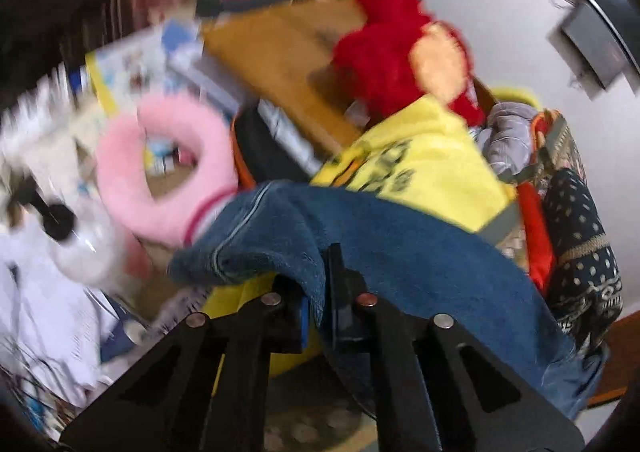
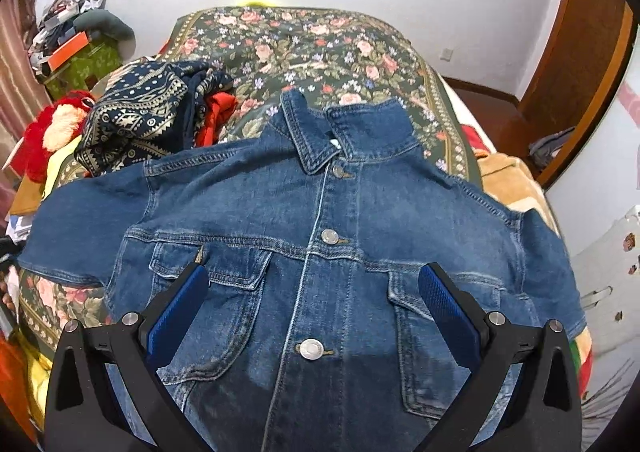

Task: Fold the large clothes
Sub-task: 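Grasp the denim jacket sleeve with the left gripper and lift it, then carry the held sleeve across the jacket body and lay it down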

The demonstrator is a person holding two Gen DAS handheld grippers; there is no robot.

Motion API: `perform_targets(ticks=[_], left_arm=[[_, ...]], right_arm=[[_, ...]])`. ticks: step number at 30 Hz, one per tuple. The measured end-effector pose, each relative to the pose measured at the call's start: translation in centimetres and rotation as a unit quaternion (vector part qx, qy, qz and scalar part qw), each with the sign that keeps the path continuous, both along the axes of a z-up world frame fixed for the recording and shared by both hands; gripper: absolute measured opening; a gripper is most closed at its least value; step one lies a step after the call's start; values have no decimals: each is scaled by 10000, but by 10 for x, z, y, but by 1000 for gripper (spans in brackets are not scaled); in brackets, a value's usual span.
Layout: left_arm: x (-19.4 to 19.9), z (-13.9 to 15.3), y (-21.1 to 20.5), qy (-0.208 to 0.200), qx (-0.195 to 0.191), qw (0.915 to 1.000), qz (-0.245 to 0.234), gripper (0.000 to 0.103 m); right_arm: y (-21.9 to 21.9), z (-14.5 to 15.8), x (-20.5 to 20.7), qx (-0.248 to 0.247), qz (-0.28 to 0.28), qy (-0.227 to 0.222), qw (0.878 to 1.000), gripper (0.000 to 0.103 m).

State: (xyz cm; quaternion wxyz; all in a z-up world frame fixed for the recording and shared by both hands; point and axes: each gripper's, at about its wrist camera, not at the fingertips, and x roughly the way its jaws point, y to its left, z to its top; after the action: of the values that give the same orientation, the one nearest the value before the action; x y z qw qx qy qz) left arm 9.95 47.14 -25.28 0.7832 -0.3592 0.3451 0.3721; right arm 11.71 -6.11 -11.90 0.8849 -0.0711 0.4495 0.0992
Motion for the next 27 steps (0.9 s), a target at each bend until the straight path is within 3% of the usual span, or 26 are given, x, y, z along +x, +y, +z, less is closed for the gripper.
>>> perform_targets(ticks=[4,7,14,19,27], left_arm=[[5,54,-25,-413,575,9970,-301,4],[15,102,-50,-896,875,9895,-724,4],[39,178,-118,-1755,1025,9649,-1662,4],[68,209,-178,-2073,992,9467,-2259,4],[127,238,-297,-2178,1133,9110,-3314,4]], right_arm=[[-8,7,-2,94,-17,-82,9999,103],[-14,10,-4,211,-18,-112,9997,103],[-32,18,-7,379,-20,-279,9989,103],[-51,23,-4,398,48,-445,9982,103],[-88,22,4,499,45,-535,9973,103]])
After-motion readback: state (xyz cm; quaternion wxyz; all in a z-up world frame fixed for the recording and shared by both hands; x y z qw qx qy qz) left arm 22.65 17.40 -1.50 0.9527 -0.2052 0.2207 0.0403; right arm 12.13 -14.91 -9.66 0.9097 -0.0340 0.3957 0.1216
